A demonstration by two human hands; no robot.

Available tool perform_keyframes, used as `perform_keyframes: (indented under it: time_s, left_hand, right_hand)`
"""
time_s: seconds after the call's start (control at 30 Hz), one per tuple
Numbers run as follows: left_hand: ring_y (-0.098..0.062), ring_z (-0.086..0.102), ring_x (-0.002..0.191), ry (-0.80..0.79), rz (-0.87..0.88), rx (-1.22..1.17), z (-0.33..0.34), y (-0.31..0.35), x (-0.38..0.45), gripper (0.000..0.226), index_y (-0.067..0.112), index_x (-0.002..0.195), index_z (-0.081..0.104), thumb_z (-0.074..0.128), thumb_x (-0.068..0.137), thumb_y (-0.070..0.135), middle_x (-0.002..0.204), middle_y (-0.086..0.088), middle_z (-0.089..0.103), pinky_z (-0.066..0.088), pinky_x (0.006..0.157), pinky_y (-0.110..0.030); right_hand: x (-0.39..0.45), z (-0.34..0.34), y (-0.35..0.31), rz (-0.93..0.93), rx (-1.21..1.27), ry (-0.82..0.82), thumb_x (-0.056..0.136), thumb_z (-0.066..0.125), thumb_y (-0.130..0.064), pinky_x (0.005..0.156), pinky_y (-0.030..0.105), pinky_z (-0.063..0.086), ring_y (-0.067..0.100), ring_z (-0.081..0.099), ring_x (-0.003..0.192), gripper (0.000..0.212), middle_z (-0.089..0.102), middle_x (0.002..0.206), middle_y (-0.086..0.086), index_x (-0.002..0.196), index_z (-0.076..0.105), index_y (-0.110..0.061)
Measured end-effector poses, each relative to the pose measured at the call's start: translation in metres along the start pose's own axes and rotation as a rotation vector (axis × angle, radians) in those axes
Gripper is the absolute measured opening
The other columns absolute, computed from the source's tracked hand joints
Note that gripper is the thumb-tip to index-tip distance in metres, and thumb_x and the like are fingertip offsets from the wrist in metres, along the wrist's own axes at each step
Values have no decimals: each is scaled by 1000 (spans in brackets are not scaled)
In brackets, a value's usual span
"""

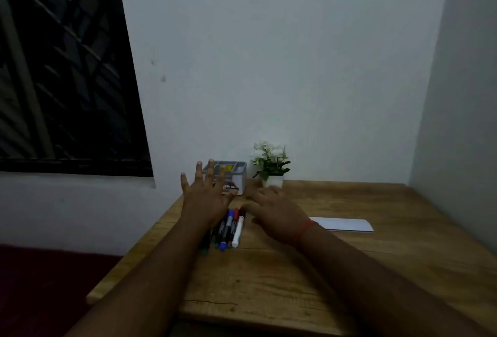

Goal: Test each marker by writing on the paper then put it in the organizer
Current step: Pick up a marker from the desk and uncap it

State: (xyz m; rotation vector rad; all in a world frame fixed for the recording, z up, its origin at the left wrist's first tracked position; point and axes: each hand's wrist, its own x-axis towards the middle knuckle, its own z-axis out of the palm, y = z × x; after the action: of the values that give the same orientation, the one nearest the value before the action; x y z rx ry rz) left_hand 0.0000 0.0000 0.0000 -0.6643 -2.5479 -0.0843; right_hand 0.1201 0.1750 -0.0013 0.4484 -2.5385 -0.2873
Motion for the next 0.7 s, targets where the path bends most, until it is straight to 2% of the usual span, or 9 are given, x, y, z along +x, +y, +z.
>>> perform_keyframes:
  time_s: [0.1, 0.3, 0.4, 0.47, 0.57, 0.6, 0.63, 0.67, 0.7]
  left_hand:
    - [-29, -18, 149, 18, -9, 20, 6, -4, 5, 88, 32, 155, -6, -17, 80, 76, 164, -3, -14, -8, 113, -65]
    - [-32, -10, 150, 23, 23, 18, 26, -4, 21, 85, 30, 153, -7, -15, 82, 76, 164, -5, -9, -3, 113, -66]
    - [-34, -8, 150, 17, 36, 14, 28, 6, 26, 85, 30, 156, 0, -9, 84, 75, 165, -8, -5, 0, 113, -66]
    - [-33, -13, 150, -11, 43, 3, 28, 14, 30, 84, 31, 156, -5, -8, 84, 73, 164, -7, -11, -2, 113, -66]
    - [-29, -13, 150, -62, 54, -62, 27, 33, 34, 72, 30, 157, -5, 13, 96, 66, 164, -3, -12, -5, 114, -62]
    - [-29, -2, 151, -84, 47, -171, 22, 41, 34, 67, 26, 157, 6, 26, 101, 56, 165, -4, -1, 1, 116, -59]
    - [-28, 18, 148, -102, 28, -365, 18, 49, 33, 57, 21, 154, 26, 39, 102, 43, 163, -8, 19, 16, 117, -51]
    - [-27, 40, 136, -124, 21, -607, 13, 57, 31, 43, 19, 143, 46, 46, 102, 30, 152, -12, 41, 34, 109, -39]
    - [-20, 53, 121, -132, 37, -822, 10, 65, 28, 31, 20, 131, 58, 48, 102, 24, 138, -10, 56, 44, 94, -28]
  right_hand:
    - [11, 14, -5, -158, 6, -37, 86, 69, -16, 86, 40, 47, 27, 59, 104, 35, 64, 114, 6, 120, 68, -24]
    - [19, 32, -2, -229, 104, -3, 92, 62, -16, 75, 35, 46, 24, 57, 99, 23, 65, 111, 4, 112, 69, -22]
    - [19, 36, 4, -302, 164, -3, 88, 66, -13, 75, 36, 51, 24, 60, 96, 15, 69, 104, 3, 100, 71, -20]
    - [14, 34, 8, -341, 185, 26, 88, 65, -12, 80, 38, 52, 25, 60, 99, 14, 72, 103, 3, 99, 70, -19]
    - [4, 22, 15, -246, 248, 160, 92, 55, -13, 78, 32, 47, 21, 58, 98, 18, 69, 106, 7, 105, 68, -14]
    - [1, 20, 20, -158, 287, 217, 93, 56, -10, 76, 28, 44, 17, 55, 94, 18, 68, 104, 6, 107, 67, -14]
    - [-2, 16, 26, -43, 342, 279, 93, 59, -7, 74, 25, 41, 12, 51, 89, 20, 67, 102, 3, 110, 66, -15]
    - [-5, 16, 33, 98, 409, 342, 93, 61, -6, 74, 24, 39, 8, 48, 87, 23, 65, 101, 2, 114, 65, -15]
    - [-6, 17, 41, 251, 506, 401, 93, 61, -6, 74, 25, 41, 8, 49, 87, 25, 63, 101, 1, 117, 63, -15]
